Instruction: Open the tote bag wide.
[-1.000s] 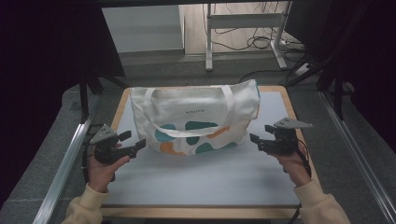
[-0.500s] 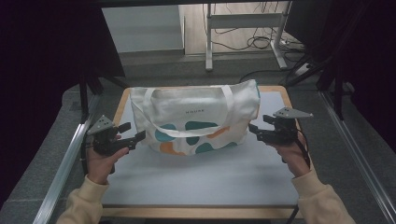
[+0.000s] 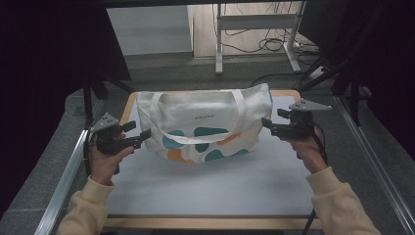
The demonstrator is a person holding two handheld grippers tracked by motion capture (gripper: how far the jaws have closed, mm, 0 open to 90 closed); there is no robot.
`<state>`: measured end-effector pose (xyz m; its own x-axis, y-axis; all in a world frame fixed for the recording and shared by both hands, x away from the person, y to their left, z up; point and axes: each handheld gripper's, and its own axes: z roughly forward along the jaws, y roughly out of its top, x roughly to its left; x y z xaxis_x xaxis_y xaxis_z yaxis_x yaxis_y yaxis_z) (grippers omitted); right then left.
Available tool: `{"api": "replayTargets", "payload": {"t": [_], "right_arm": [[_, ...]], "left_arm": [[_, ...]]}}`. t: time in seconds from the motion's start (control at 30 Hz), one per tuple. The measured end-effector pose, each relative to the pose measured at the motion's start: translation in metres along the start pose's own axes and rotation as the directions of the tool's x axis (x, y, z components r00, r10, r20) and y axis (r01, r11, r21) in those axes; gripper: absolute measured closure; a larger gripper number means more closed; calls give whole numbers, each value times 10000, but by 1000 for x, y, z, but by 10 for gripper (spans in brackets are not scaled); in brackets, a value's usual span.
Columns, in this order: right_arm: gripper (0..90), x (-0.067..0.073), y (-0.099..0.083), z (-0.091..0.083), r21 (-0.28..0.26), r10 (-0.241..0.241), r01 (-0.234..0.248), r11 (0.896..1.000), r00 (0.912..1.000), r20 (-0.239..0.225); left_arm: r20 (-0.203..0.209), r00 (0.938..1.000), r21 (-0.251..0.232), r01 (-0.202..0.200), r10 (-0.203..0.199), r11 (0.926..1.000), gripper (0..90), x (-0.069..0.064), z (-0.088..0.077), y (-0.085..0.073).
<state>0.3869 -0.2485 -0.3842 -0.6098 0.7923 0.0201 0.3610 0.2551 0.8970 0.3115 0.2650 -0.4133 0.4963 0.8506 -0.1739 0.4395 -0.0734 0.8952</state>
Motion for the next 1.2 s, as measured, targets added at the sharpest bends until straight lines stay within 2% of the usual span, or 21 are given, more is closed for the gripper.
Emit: {"api": "replayTargets", "payload": {"t": [0.13, 0.23, 0.37, 0.4, 0.43, 0.47, 0.5, 0.53, 0.57, 0.6, 0.63, 0.67, 0.7, 0.73, 0.83, 1.0, 1.2], "right_arm": [[265, -3, 3, 6, 1, 70, -70, 10000, 9998, -168], [259, -8, 5, 13, 83, 306, -303, 9995, 9988, -381], [292, -14, 7, 20, 4, 575, -577, 9983, 9945, -879], [292, -14, 7, 20, 4, 575, -577, 9983, 9945, -879], [309, -15, 7, 20, -23, 583, -588, 9983, 9937, -953], [381, -15, 7, 20, -31, 561, -568, 9984, 9925, -1089], [381, -15, 7, 20, -31, 561, -568, 9984, 9925, -1089], [427, -15, 8, 20, -28, 494, -500, 9987, 9919, -1166], [458, -14, 8, 20, -67, 433, -445, 9990, 9916, -1219], [504, -13, 8, 19, -96, 375, -389, 9992, 9929, -1131], [587, -11, 8, 18, -107, 156, -165, 9998, 9968, -789], [587, -11, 8, 18, -107, 156, -165, 9998, 9968, -789], [655, -9, 7, 15, -164, 1, -10, 9999, 9985, -551], [655, -9, 7, 15, -164, 1, -10, 9999, 9985, -551], [753, -9, 4, 11, -230, -76, 67, 9997, 9992, -402], [841, -8, -1, 8, -322, -178, 166, 9993, 9991, -381], [859, -6, -4, 7, -429, -277, 261, 9987, 9989, -367]], "left_arm": [[217, 9998, 89, 34, -36, 10000, 269, 2, 9, 4], [330, 9994, 164, 30, -36, 9999, 294, 3, 14, 5], [523, 9986, 183, -44, 34, 9998, 412, 3, 17, 7], [569, 9984, 180, -64, 54, 9998, 412, 2, 17, 7], [525, 9986, 178, -117, 107, 9998, 434, 2, 17, 7], [432, 9987, 184, -282, 273, 9994, 511, 0, 17, 7], [432, 9987, 184, -282, 273, 9994, 547, 0, 17, 7], [452, 9985, 183, -324, 316, 9993, 547, 0, 16, 7], [471, 9983, 178, -362, 353, 9992, 589, 0, 16, 7], [464, 9981, 184, -422, 413, 9989, 628, 0, 15, 7], [484, 9978, 167, -457, 448, 9988, 691, -1, 14, 7], [510, 9976, 134, -473, 465, 9988, 691, -1, 13, 6], [544, 9974, 100, -488, 482, 9988, 741, -1, 12, 6], [567, 9971, 84, -513, 507, 9986, 741, -1, 11, 5], [720, 9958, 45, -564, 559, 9984, 782, -1, 9, 3], [737, 9954, 39, -624, 619, 9980, 794, -2, 9, 1], [631, 9955, -32, -704, 704, 9975, 801, -5, 7, -2]]}}
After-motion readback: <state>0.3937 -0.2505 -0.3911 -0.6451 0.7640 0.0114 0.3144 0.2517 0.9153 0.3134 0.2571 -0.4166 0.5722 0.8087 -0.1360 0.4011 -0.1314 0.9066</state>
